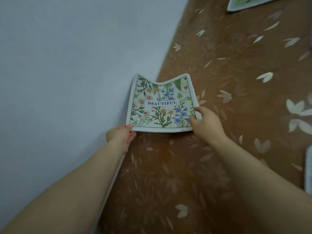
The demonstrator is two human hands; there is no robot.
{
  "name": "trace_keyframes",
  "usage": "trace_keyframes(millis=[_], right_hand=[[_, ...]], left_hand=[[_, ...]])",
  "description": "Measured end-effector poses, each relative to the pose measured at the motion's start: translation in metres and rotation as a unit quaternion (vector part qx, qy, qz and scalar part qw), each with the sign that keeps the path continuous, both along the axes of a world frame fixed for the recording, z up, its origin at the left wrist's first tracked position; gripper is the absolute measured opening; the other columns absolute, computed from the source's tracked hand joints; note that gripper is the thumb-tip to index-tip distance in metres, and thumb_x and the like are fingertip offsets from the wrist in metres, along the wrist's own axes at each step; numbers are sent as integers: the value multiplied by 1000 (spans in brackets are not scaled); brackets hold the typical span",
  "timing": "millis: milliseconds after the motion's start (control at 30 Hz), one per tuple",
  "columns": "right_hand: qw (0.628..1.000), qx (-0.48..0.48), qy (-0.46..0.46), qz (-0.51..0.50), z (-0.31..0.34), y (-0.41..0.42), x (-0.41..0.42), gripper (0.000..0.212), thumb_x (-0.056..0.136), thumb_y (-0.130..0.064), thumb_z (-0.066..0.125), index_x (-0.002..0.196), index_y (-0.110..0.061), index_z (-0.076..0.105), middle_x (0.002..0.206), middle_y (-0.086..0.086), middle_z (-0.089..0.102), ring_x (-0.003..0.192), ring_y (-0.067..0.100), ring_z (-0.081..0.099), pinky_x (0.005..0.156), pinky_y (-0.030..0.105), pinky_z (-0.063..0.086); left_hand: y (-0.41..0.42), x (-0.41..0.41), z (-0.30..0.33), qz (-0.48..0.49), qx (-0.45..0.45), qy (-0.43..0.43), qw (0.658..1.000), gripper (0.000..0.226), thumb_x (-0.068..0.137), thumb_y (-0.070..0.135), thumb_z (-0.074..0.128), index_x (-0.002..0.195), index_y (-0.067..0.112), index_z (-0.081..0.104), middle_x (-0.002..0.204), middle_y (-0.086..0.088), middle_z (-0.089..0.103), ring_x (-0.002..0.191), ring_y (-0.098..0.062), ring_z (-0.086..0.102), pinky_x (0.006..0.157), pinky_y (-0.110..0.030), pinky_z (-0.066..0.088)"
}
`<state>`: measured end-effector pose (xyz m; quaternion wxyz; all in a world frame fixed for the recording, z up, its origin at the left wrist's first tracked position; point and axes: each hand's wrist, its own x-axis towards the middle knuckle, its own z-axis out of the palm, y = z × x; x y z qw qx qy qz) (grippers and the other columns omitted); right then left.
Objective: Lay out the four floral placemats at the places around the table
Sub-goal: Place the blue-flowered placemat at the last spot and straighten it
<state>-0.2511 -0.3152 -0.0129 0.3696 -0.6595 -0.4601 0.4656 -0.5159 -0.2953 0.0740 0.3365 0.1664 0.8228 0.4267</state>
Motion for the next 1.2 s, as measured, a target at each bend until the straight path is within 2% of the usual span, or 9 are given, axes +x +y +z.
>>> trace_keyframes(millis=[167, 300, 500, 600, 700, 800, 900, 1033, 1200], right_hand=[[961, -141, 217, -94, 9, -56, 26, 32, 101, -26, 61, 130, -15, 68, 113, -2, 73, 84, 7, 74, 66, 26, 57], [901, -247, 338, -117, 15, -104, 38, 24, 103, -28, 60, 120, -12, 65, 116, 5, 72, 100, 24, 71, 79, 38, 55], [907, -284, 284, -126, 18, -190, 36, 16, 102, -30, 59, 101, -16, 68, 103, 7, 80, 100, 28, 72, 98, 48, 56], [911, -292, 263, -128, 21, -227, 28, 15, 102, -29, 58, 98, -18, 69, 75, 0, 82, 85, 26, 72, 86, 44, 56], [915, -300, 234, -133, 24, -256, 15, 15, 104, -30, 57, 97, -19, 65, 93, 5, 79, 91, 27, 72, 91, 47, 57], [918, -302, 213, -145, 25, -274, 3, 18, 104, -30, 56, 95, -17, 64, 95, 5, 77, 89, 26, 70, 93, 48, 57], [921, -299, 197, -155, 25, -284, -5, 20, 104, -34, 57, 98, -16, 64, 101, 6, 76, 91, 25, 70, 79, 43, 58], [926, -293, 181, -158, 24, -288, -14, 24, 103, -35, 55, 99, -15, 68, 93, 4, 75, 82, 24, 68, 69, 40, 55], [935, -295, 140, -139, 30, -285, -29, 31, 102, -39, 52, 106, -14, 72, 68, 1, 75, 66, 21, 63, 60, 34, 50]], left_hand=[[-96, -17, -19, 1, -68, -37, 997, 15, 91, 2, 73, 101, 1, 62, 91, -14, 74, 77, -23, 75, 55, -28, 62], [-181, -27, -36, -4, -123, -49, 991, 13, 89, 1, 75, 96, 4, 63, 93, -17, 76, 81, -25, 76, 54, -29, 62], [-282, -52, -54, -29, -177, -58, 982, 14, 88, 1, 76, 95, 6, 65, 98, -16, 75, 86, -27, 76, 59, -31, 63], [-313, -75, -62, -41, -195, -64, 978, 15, 87, 0, 77, 96, 6, 65, 99, -17, 74, 86, -29, 75, 59, -33, 62], [-326, -92, -71, -82, -207, -61, 973, 14, 89, 9, 78, 96, 6, 66, 94, -13, 75, 79, -24, 76, 51, -29, 60], [-314, -98, -73, -145, -175, 13, 974, 21, 91, 37, 69, 98, 18, 67, 86, 2, 72, 84, -21, 71, 71, -34, 59], [-292, -94, -67, -208, -146, 9, 967, 36, 90, 51, 56, 95, 17, 68, 78, 4, 77, 87, -18, 71, 83, -38, 56], [-269, -86, -62, -271, -132, -18, 953, 46, 96, 55, 44, 82, 19, 68, 64, 10, 76, 81, -17, 70, 72, -34, 52], [-259, -83, -63, -276, -127, -86, 949, 48, 107, 50, 27, 98, 15, 59, 93, -3, 66, 84, -16, 61, 62, -31, 41]])
